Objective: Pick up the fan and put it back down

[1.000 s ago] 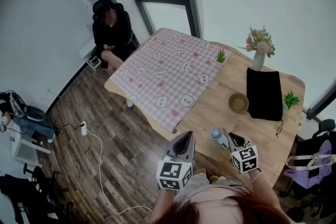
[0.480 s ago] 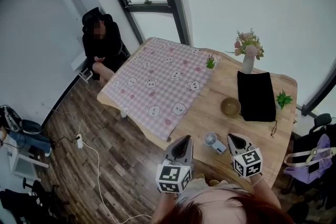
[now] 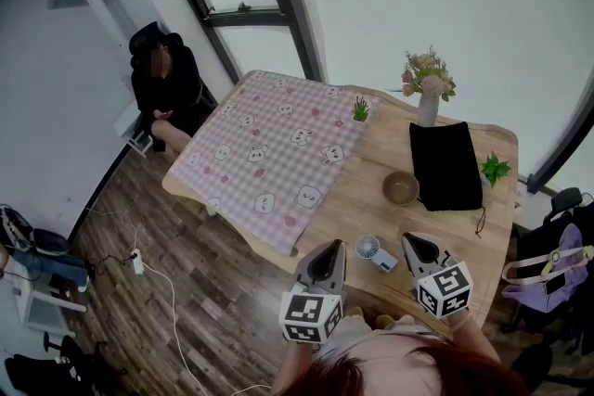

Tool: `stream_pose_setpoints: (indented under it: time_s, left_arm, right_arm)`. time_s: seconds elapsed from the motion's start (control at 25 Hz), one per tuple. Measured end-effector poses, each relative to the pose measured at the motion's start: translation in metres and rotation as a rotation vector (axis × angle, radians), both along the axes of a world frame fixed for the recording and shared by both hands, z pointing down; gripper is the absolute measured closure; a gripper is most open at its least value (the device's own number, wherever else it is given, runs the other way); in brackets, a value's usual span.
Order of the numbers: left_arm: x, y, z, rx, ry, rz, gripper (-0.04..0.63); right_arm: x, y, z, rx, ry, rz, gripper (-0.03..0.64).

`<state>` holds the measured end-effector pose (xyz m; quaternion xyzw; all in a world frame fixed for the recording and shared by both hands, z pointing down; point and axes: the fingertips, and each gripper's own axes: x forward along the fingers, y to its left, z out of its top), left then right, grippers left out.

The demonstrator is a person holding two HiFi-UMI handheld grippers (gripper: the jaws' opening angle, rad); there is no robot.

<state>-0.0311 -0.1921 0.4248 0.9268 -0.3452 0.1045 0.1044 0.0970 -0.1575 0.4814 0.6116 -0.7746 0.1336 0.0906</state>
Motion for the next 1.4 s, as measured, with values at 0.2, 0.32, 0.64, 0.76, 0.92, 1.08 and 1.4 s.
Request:
stream_pose_setpoints:
  time_s: [0.2, 0.32, 0.64, 0.76, 0.92, 1.08, 1.4]
  left_arm:
    - [0.008, 0.001, 0.0, 0.002, 0.002, 0.023, 0.581]
    - [0.011, 0.003, 0.001, -0.004, 0.005, 0.037, 0.581]
    - [0.017, 0.006, 0.0, -0.008, 0.008, 0.059, 0.581]
    - [0.019, 0.005, -0.001, -0.004, 0.003, 0.065, 0.581]
    - [0.022, 0.005, 0.0, -0.005, 0.002, 0.067, 0.581]
    - [0.025, 0.006, 0.003, -0.008, -0.004, 0.066, 0.581]
    - [0.026, 0.003, 0.004, -0.01, -0.016, 0.042, 0.581]
  right_arm:
    - [0.0, 0.004, -0.007, 0.008, 0.003, 0.002, 0.617]
    - [0.0, 0.006, -0.015, 0.018, -0.009, 0.011, 0.617]
    - [0.0, 0.01, -0.03, 0.036, -0.014, 0.025, 0.617]
    - [0.002, 0.009, -0.033, 0.043, -0.006, 0.028, 0.617]
    - [0.008, 0.011, -0.035, 0.044, -0.027, 0.046, 0.617]
    - [0.013, 0.012, -0.036, 0.039, -0.03, 0.057, 0.617]
    - [0.018, 0.01, -0.036, 0.047, -0.023, 0.055, 0.617]
